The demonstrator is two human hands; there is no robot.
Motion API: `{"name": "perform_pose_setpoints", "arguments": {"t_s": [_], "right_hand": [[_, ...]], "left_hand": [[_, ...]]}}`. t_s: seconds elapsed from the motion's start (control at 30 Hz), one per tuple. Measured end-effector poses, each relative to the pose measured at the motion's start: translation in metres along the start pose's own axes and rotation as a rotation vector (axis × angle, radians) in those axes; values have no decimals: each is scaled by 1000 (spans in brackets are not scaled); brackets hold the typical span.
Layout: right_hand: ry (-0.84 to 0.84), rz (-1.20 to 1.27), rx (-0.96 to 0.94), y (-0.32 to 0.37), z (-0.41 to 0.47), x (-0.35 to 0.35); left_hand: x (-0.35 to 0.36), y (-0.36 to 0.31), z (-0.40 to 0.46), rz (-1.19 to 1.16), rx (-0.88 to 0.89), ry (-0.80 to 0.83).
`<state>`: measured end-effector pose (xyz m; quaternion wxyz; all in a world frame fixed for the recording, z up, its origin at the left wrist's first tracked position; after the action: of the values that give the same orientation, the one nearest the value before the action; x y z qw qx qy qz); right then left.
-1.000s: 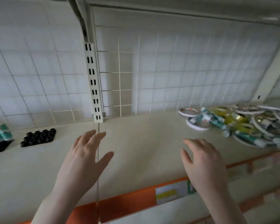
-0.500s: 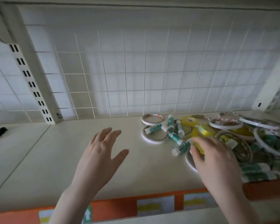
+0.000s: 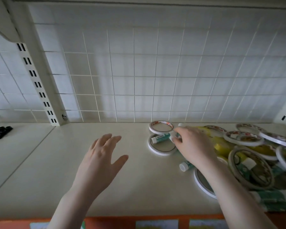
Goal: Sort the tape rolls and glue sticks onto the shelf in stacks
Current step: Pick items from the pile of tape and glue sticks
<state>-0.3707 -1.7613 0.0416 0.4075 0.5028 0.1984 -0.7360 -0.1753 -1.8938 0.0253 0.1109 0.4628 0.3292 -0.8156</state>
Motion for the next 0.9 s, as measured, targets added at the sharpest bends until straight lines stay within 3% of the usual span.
{"name": "perform_pose_setpoints", "arguments": {"t_s": [0.4, 0.9], "right_hand": [[56, -163, -37, 18, 3, 12], [-201, 196, 184, -32, -19, -34]], "left_hand": [[4, 4, 20, 1, 37, 6], [5, -20, 43, -11, 149, 59]]}}
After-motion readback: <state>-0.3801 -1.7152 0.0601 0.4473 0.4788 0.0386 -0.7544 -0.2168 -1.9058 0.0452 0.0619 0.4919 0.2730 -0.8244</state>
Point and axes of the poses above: each hand's wrist, its own z-axis towards the middle knuckle, its own x-axis out of the palm, y = z × x, the point moved 9 cm from there along z, towards the middle knuckle, and after that the axes turned 2 degrees about -x, right-handed, at the moved point
